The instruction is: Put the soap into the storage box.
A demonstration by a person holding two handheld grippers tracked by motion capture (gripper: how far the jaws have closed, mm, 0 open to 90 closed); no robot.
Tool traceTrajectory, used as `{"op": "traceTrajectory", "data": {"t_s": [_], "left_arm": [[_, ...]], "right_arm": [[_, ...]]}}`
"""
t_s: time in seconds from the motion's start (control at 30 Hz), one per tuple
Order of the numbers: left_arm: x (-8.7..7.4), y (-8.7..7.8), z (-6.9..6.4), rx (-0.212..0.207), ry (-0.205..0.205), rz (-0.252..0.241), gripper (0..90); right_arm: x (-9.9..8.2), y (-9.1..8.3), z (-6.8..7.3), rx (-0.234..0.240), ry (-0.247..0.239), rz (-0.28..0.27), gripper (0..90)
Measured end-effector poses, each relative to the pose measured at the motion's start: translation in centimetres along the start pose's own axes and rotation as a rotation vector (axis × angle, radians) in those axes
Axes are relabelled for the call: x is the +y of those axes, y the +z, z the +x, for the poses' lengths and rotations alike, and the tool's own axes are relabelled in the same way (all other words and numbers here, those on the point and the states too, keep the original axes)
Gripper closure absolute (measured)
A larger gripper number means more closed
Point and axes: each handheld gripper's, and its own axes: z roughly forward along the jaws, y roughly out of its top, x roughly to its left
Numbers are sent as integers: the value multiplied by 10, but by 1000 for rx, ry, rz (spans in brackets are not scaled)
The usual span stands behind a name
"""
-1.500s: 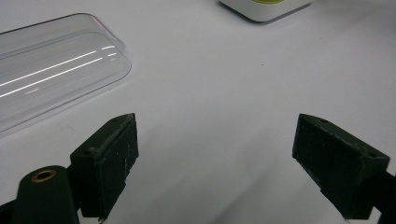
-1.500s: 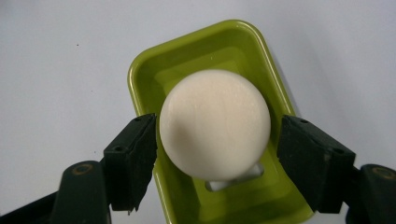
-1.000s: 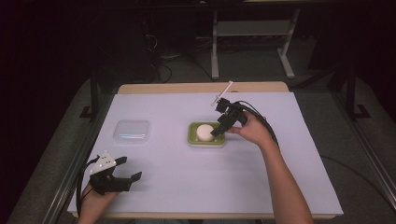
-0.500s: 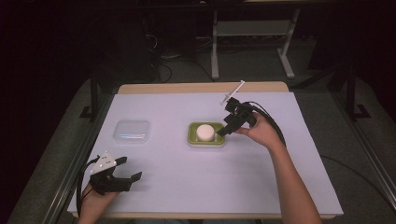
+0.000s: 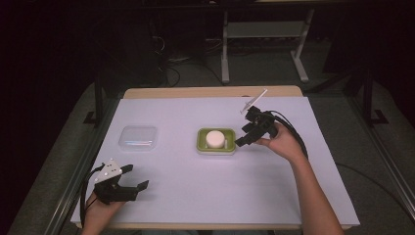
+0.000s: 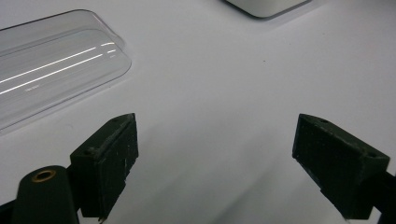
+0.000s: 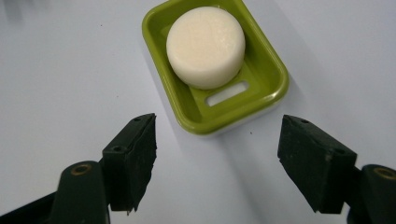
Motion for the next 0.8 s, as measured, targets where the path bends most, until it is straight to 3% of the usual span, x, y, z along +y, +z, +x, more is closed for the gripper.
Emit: {"op": "traceTrajectory", "data": {"t_s": [0.8], "left_arm": [[0,1,0,5,8,1,141]], "right_arm": [[-44,-29,5,-21,48,-64,265]]}}
